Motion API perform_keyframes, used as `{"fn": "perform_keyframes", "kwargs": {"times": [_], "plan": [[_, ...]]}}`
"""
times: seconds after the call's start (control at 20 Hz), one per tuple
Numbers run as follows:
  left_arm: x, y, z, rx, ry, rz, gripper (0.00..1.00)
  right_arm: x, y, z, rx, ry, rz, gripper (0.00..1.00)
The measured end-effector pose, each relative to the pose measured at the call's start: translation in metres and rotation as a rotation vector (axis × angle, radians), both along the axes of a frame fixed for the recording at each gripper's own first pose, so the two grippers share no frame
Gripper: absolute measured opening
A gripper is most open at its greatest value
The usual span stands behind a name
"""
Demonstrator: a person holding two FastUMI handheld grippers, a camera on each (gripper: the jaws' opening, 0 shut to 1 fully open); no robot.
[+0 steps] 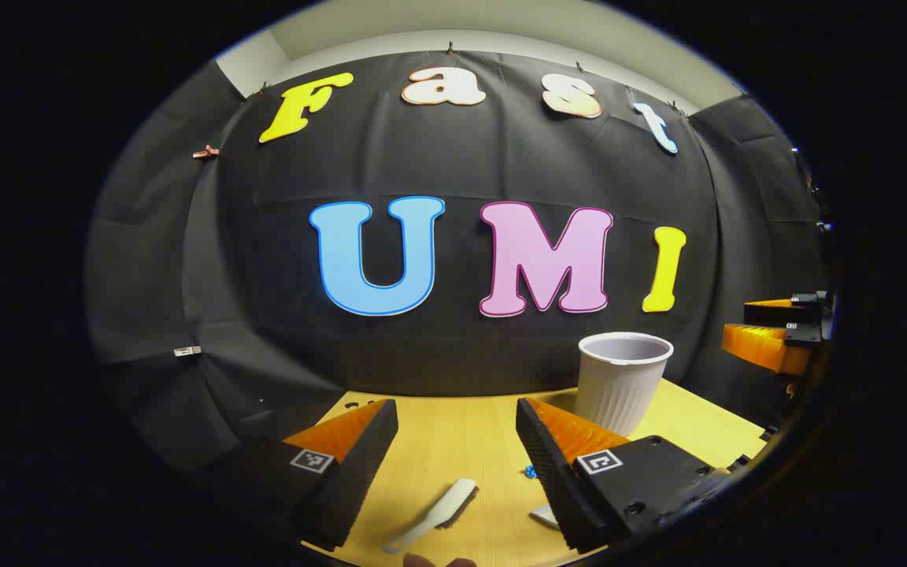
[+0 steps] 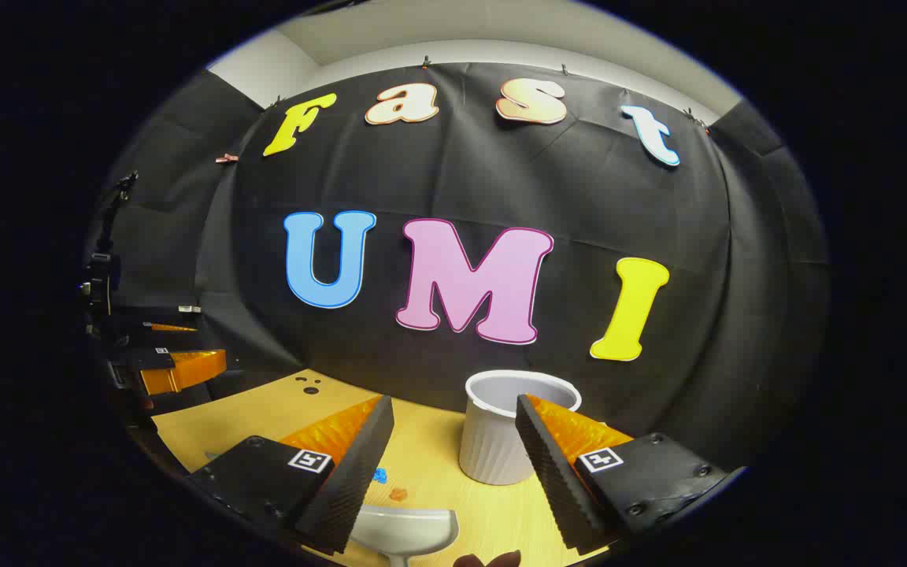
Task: Pick up the small broom and dustpan from the desktop, sweep the trash into the dustpan with the broom, and then empty the trash into the garbage bin.
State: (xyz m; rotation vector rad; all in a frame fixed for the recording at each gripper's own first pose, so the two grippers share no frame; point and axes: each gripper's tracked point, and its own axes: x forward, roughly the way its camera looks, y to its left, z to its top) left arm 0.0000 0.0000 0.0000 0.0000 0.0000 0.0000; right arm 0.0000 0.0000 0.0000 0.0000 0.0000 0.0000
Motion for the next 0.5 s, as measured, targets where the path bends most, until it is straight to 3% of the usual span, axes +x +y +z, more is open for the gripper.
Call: {"fn": "perform_keyframes", "kwargs": {"times": [0.5], "plan": [[0.0038,-0.0034,0.0004,0.016,-0.006,-0.014,0.96,0.0046,0.0009,-0.0017,0.004,0.007,-0.007,0.97]]}}
